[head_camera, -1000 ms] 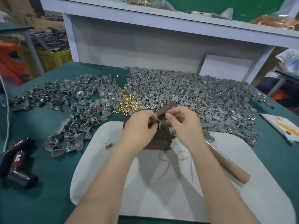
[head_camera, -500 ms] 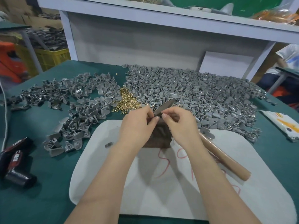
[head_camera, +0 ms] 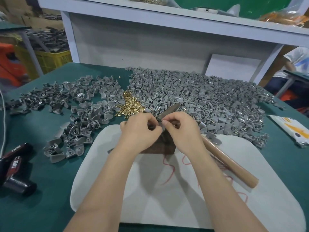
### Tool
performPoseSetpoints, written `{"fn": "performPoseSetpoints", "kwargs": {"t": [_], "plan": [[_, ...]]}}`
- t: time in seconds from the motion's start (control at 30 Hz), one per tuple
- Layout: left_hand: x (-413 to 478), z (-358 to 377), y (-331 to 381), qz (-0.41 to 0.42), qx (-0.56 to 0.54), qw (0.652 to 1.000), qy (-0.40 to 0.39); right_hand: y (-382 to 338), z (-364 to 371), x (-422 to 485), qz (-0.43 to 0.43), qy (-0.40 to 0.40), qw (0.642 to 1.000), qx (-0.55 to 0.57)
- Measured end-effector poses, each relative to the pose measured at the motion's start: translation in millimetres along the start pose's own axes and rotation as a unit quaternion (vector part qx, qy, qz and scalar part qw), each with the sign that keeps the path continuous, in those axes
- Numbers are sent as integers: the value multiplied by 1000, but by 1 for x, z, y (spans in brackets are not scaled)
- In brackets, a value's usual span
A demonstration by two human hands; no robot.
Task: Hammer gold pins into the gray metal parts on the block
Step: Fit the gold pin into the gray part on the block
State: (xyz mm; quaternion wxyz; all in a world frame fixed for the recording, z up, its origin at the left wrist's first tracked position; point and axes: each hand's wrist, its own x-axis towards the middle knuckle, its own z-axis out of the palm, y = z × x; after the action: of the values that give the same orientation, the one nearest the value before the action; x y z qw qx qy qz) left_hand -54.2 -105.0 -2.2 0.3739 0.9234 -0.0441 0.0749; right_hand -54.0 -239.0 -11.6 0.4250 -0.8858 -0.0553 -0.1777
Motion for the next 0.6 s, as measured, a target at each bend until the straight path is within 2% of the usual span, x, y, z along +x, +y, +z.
{"fn": "performPoseSetpoints", "kwargs": {"t": [0.1, 0.27, 0.6], "plan": [[0, 1, 0, 8, 35, 999, -18, -2, 2, -2, -19, -25, 998, -59], [0, 1, 1, 17, 31, 999, -15, -8, 3, -3, -42, -27, 991, -126], [-1, 0, 2, 30, 11, 999, -17, -8, 3, -1, 15, -12, 996, -92]]}}
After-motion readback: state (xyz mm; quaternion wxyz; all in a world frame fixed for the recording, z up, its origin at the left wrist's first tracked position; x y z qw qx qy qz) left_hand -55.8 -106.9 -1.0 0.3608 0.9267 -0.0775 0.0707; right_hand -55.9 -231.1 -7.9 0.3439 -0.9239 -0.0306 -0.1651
